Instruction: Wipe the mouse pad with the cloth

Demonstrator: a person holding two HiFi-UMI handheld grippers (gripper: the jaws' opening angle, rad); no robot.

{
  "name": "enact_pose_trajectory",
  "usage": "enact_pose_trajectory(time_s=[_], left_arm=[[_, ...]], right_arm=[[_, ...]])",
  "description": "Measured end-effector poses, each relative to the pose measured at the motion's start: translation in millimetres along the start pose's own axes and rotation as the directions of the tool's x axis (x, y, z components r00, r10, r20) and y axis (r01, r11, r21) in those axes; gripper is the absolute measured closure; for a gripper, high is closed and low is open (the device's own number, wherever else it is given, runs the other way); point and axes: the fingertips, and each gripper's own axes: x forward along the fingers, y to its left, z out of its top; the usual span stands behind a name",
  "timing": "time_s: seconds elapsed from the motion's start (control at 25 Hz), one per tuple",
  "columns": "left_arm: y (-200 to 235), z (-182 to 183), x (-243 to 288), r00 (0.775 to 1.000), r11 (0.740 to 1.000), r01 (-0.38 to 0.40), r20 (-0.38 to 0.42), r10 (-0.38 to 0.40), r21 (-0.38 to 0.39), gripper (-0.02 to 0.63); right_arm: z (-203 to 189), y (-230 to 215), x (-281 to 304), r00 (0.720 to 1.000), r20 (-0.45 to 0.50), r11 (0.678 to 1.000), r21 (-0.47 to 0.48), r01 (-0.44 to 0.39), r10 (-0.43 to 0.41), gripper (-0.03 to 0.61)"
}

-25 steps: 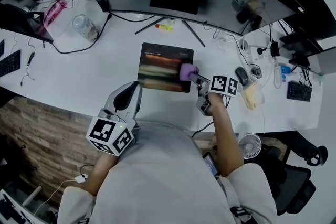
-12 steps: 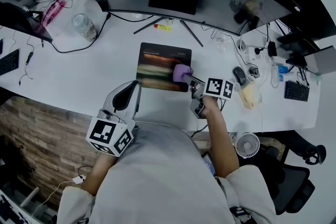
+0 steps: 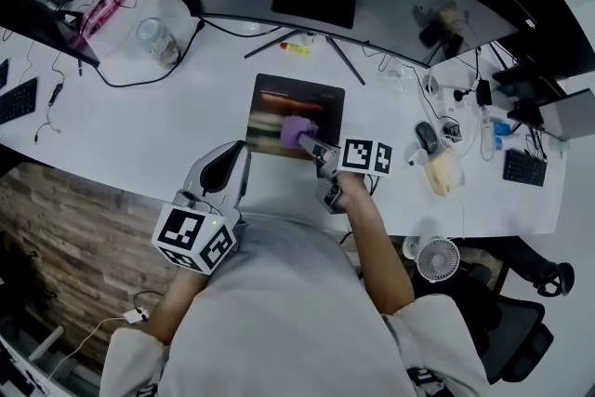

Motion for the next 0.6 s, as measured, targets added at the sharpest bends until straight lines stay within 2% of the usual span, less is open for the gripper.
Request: enact_pose_trajectory(time_s=[0.28, 0.6], left_arm=[[8, 1, -4, 1.000, 1.000, -0.015, 0.011, 0.016, -0.017, 0.614], [15, 0, -6, 1.000, 0.999, -0.027, 0.010, 0.028, -0.041, 0.614]], right_arm=[[-24, 28, 35, 0.996, -0.061, 0.998, 0.016, -0.060, 0.061, 0.459], [-42, 48, 68, 0.991, -0.108, 0.997, 0.008, -0.080, 0.081, 0.459]])
